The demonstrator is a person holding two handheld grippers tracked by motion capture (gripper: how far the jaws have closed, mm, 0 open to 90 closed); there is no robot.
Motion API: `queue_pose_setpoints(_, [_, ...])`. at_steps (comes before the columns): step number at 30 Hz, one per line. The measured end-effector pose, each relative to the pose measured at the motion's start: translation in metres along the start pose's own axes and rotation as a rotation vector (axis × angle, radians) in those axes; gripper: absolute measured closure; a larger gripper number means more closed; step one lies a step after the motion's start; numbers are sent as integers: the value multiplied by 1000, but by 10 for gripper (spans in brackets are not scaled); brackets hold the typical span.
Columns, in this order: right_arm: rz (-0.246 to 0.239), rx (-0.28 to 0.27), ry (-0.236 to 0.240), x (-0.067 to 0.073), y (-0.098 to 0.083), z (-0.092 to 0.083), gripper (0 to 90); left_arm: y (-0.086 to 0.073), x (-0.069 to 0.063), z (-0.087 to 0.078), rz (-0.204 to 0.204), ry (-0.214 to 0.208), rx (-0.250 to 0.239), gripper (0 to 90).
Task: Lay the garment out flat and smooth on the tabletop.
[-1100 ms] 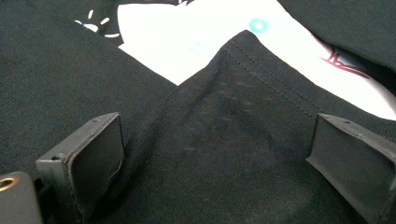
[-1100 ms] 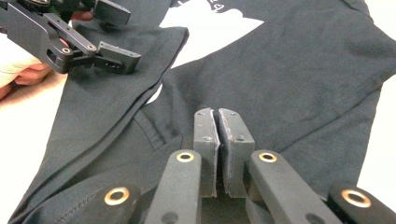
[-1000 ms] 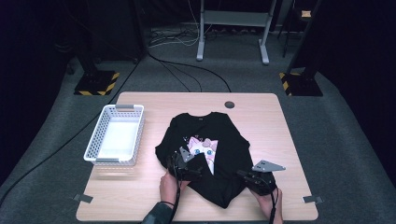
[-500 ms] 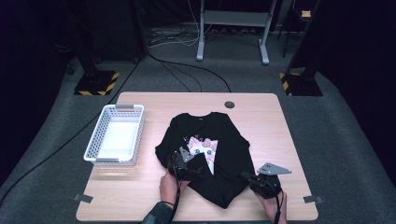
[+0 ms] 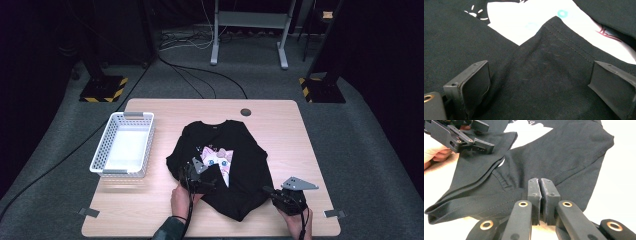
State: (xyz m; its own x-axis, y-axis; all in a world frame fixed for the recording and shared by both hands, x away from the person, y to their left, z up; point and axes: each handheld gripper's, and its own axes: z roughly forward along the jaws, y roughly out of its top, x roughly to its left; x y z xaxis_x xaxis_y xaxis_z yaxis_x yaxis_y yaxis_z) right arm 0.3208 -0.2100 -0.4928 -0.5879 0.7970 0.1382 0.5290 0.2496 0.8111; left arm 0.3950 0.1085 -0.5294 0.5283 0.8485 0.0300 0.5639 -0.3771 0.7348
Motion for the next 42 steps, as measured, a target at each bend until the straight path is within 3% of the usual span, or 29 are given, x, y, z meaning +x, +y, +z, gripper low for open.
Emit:
queue_pose_setpoints(35, [9, 12, -21, 3, -22, -25, 853, 0, 0, 0, -1, 0, 0, 33])
queue_pose_setpoints(42, [21, 6, -47, 1, -29, -37, 770, 0, 0, 0, 0, 0, 0, 33])
